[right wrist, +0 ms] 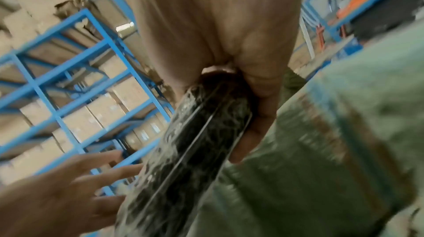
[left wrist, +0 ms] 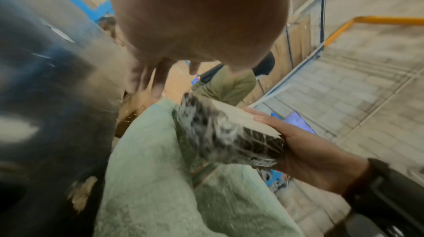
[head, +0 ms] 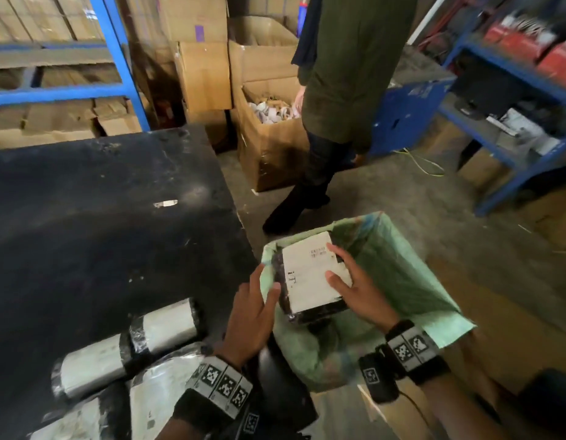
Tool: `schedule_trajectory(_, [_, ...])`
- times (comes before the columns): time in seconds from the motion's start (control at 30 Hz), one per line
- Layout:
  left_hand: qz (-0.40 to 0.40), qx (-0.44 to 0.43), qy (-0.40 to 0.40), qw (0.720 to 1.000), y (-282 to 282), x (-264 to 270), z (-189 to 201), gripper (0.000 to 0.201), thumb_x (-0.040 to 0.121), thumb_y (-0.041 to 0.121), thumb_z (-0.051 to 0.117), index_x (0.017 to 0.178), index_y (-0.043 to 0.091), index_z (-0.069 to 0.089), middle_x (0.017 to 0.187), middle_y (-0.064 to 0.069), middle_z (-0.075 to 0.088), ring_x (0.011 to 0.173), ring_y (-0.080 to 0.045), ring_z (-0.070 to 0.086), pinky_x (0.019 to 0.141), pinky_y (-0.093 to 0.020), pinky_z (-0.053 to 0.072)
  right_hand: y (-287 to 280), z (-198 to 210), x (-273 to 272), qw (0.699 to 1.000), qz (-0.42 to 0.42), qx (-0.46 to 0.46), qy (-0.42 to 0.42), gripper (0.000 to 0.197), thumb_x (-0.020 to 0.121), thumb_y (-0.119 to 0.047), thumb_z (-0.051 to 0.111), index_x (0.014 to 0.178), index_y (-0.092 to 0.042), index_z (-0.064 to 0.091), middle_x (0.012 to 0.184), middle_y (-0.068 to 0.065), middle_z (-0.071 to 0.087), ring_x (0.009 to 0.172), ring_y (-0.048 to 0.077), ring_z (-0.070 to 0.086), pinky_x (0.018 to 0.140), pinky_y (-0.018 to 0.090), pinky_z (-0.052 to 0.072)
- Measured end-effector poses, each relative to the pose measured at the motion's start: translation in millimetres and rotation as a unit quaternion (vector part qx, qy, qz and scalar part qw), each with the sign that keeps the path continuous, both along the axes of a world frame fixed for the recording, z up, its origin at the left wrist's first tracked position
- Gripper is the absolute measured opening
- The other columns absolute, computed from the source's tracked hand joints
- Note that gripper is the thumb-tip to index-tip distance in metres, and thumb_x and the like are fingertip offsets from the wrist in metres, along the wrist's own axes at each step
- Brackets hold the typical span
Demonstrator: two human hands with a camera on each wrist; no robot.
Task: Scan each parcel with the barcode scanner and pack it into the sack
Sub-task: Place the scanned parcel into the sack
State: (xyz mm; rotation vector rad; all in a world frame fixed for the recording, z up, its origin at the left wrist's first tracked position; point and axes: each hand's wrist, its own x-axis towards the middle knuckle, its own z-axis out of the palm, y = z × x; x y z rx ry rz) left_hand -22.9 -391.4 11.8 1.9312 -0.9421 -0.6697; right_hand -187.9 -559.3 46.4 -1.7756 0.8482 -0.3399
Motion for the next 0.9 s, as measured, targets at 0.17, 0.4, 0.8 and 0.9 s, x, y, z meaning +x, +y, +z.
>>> schedule_trajectory(0.17, [-0.026,0.076,-0.167,0.983,-44.0,-32.4,-44.0,0.078,0.092,0.049,0.037,0.147,-0.005,0.042,0.154,-0.032,0.037,0.147,-0.051,0.028,0.118,-0.060,0.032,-97.7,-25.6,-32.8,0.981,0.069,-0.013,0.182,0.053,0.099,-0.020,0.057,0.146,-0.034,0.037,0.147,0.005,0.048,0.128,0.022,0.052,0.105,0.036,0.046])
schedule_trajectory(0.4, [-0.014,0.129,-0.160,0.978,-66.7,-60.9,-66.6,0.086,0.087,0.032,0.053,0.155,-0.009,0.020,0.166,-0.028,-0.001,0.156,-0.039,-0.009,0.128,-0.049,0.001,-184.7,-100.0,-15.9,0.905,0.138,-0.026,0.401,0.061,0.096,-0.026,0.059,0.152,-0.028,0.034,0.156,0.009,0.037,0.139,0.029,0.042,0.106,0.030,0.035])
schedule_trajectory(0.8, [-0.006,0.112,-0.113,0.987,-65.8,-50.9,-76.8,0.087,0.085,0.021,0.070,0.156,-0.002,0.024,0.167,-0.025,-0.004,0.156,-0.039,-0.007,0.124,-0.058,0.016,-208.1,-228.0,-19.3,0.949,0.057,0.051,0.307,0.061,0.094,-0.006,0.062,0.149,-0.019,0.040,0.150,0.016,0.043,0.138,0.029,0.040,0.112,0.037,0.034])
schedule_trajectory(0.9, [-0.001,0.119,-0.097,0.988,-69.3,-50.3,-77.6,0.088,0.083,0.018,0.071,0.156,-0.001,0.025,0.167,-0.024,-0.004,0.157,-0.037,-0.005,0.123,-0.059,0.020,-214.5,-248.5,-30.1,0.957,0.037,0.049,0.285,0.062,0.091,0.003,0.062,0.146,-0.018,0.046,0.152,0.010,0.043,0.139,0.022,0.039,0.117,0.041,0.031])
